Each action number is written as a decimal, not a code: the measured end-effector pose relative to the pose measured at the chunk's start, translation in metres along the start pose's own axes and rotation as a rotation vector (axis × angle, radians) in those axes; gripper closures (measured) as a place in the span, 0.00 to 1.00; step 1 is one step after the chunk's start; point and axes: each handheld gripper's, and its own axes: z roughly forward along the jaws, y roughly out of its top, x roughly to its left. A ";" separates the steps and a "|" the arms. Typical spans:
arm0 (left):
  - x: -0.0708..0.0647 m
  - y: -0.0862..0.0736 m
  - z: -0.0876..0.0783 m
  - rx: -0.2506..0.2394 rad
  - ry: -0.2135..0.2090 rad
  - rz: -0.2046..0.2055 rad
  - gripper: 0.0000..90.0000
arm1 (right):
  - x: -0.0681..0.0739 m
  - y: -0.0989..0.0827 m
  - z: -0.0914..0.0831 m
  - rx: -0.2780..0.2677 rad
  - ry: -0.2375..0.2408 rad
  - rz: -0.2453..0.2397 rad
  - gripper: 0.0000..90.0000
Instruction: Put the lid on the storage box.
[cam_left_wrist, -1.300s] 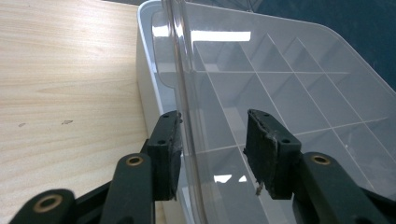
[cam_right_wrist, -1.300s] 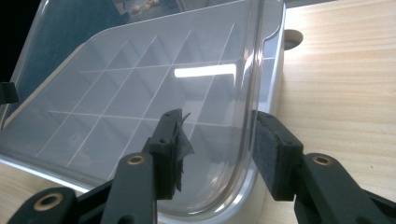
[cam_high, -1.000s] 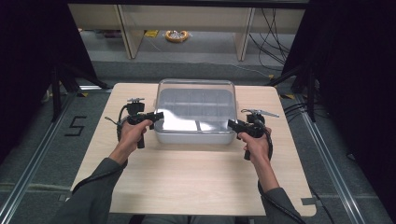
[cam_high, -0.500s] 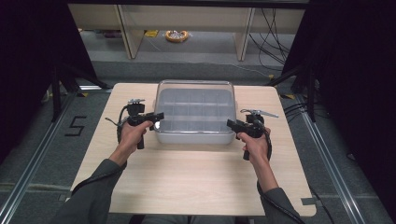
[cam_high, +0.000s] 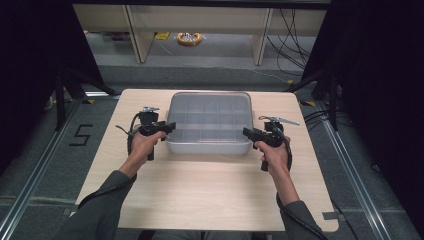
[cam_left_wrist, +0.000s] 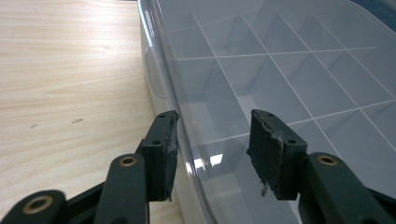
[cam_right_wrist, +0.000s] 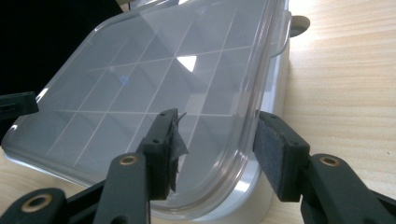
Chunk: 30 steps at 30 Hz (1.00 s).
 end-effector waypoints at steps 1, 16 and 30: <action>0.000 -0.001 -0.001 0.006 -0.005 -0.005 0.56 | 0.000 0.001 0.000 -0.001 0.004 -0.005 0.58; 0.001 -0.007 -0.010 0.035 -0.044 -0.044 0.55 | 0.000 0.004 -0.003 0.031 0.001 -0.047 0.56; 0.005 -0.007 -0.007 0.041 -0.059 -0.097 0.51 | -0.004 0.008 -0.003 0.023 -0.046 -0.058 0.55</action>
